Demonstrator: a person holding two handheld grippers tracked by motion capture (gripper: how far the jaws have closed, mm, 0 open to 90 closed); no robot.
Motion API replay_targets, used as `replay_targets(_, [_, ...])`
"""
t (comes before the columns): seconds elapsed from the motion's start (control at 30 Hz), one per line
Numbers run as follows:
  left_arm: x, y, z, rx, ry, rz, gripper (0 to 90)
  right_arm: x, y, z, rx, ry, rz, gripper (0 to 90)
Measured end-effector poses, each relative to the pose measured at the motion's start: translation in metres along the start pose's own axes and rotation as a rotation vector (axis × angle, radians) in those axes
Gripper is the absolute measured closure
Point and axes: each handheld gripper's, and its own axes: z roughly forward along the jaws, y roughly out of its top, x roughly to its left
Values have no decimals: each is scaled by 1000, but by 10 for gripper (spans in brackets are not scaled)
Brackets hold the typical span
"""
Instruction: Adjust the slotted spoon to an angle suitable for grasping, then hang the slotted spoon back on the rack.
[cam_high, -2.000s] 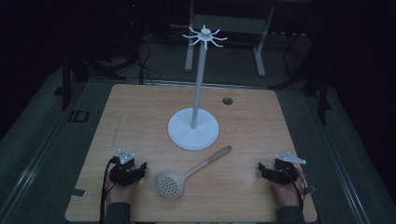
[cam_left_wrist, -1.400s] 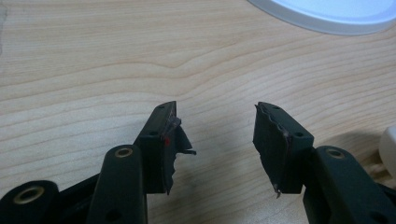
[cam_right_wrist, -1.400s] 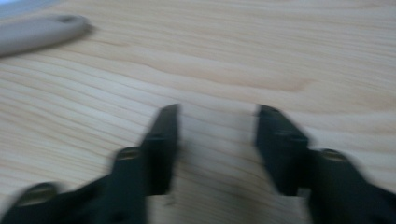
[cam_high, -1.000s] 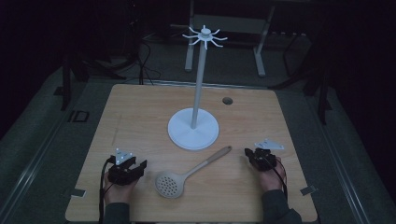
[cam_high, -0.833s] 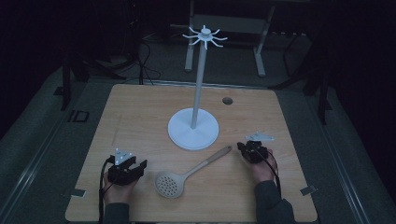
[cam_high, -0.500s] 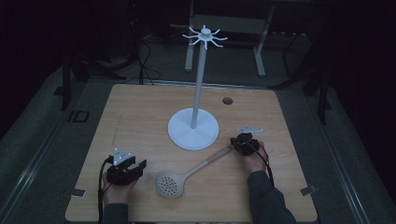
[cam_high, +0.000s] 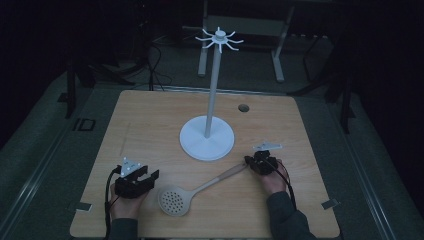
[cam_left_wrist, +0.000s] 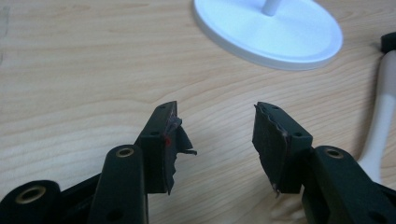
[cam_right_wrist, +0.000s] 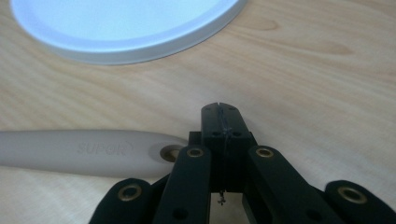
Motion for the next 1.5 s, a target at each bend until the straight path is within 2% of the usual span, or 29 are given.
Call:
replay_targets(0.17, [-4,6,-2,-2,-12,22,507,7,-7,-5,-4,23,-10,900])
replay_targets(0.2, [-5,9,-4,-3,-16,31,508,9,-10,-9,-3,17,-23,900])
replay_targets(0.3, [-6,13,-6,-1,-21,41,512,10,-14,-20,-26,23,-11,896])
replay_targets(0.47, [-9,19,-5,-1,-26,64,513,9,-16,-41,-60,-5,-18,844])
replay_targets(0.57, [-10,21,-4,4,-25,74,510,6,-18,-47,-58,-19,-21,824])
replay_targets(0.7, [-15,30,-2,10,-52,100,498,-2,-28,-60,-55,-58,1,756])
replay_targets(0.73, [-15,30,-2,10,-52,100,488,-2,-28,-60,-55,-58,1,756])
replay_targets(0.8, [-18,33,0,16,-54,110,486,-4,-36,-66,-68,-71,21,699])
replay_targets(0.87, [-18,33,0,16,-54,110,485,-4,-39,-68,-68,-79,23,699])
replay_targets(0.9, [-22,37,1,13,-65,123,485,-4,-43,-70,-59,-104,11,625])
replay_targets(0.93, [-23,39,1,7,-72,123,484,-4,-44,-70,-58,-116,3,603])
replay_targets(1.03, [-26,42,0,4,-81,128,482,-4,-45,-72,-60,-127,3,591])
replay_targets(1.1, [-30,47,1,4,-94,144,472,-10,-45,-75,-83,-137,31,555])
replay_targets(1.33, [-39,61,6,36,-126,170,486,-18,-48,-74,-79,-155,46,533])
replay_targets(1.5, [-48,71,10,51,-158,208,511,-22,-51,-77,-87,-168,56,547])
